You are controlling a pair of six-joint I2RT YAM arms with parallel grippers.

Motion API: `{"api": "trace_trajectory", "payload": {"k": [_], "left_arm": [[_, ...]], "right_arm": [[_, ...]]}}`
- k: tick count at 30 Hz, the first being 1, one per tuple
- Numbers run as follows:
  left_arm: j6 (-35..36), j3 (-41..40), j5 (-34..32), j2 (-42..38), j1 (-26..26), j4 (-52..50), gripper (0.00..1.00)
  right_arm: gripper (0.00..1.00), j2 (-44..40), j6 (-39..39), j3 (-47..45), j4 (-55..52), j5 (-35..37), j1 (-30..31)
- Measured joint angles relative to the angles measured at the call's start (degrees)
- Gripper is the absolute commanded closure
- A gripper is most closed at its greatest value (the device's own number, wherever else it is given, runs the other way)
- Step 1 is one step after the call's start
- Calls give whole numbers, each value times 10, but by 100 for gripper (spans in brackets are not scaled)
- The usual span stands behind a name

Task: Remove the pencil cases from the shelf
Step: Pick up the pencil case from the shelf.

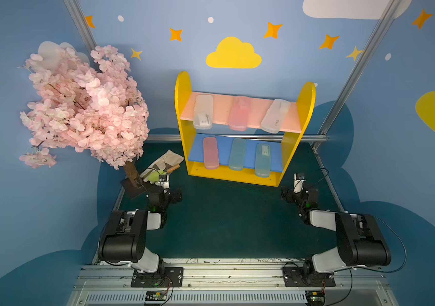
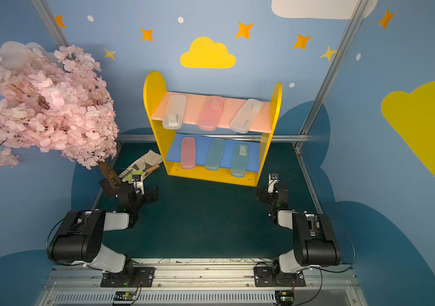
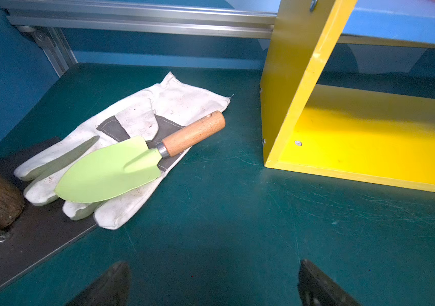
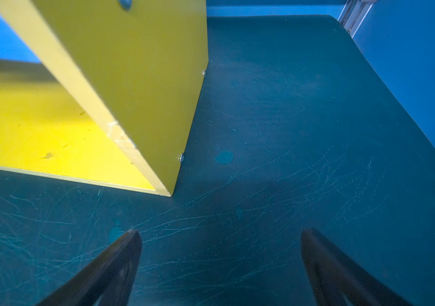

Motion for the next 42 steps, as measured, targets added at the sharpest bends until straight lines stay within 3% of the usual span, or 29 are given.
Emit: {"api": "trace_trajectory", "payload": {"k": [34, 38, 42], "left_arm": [[0, 0, -4, -3, -1, -3, 0], [-9, 43, -20, -76, -5, -132, 0], [-81, 128, -48, -183, -6, -266, 0]], "right_arm": [[1, -5, 3, 1, -9, 7, 0], [1, -54, 19, 43, -114, 28, 0], [1, -123, 56, 130, -241, 32, -3]]}}
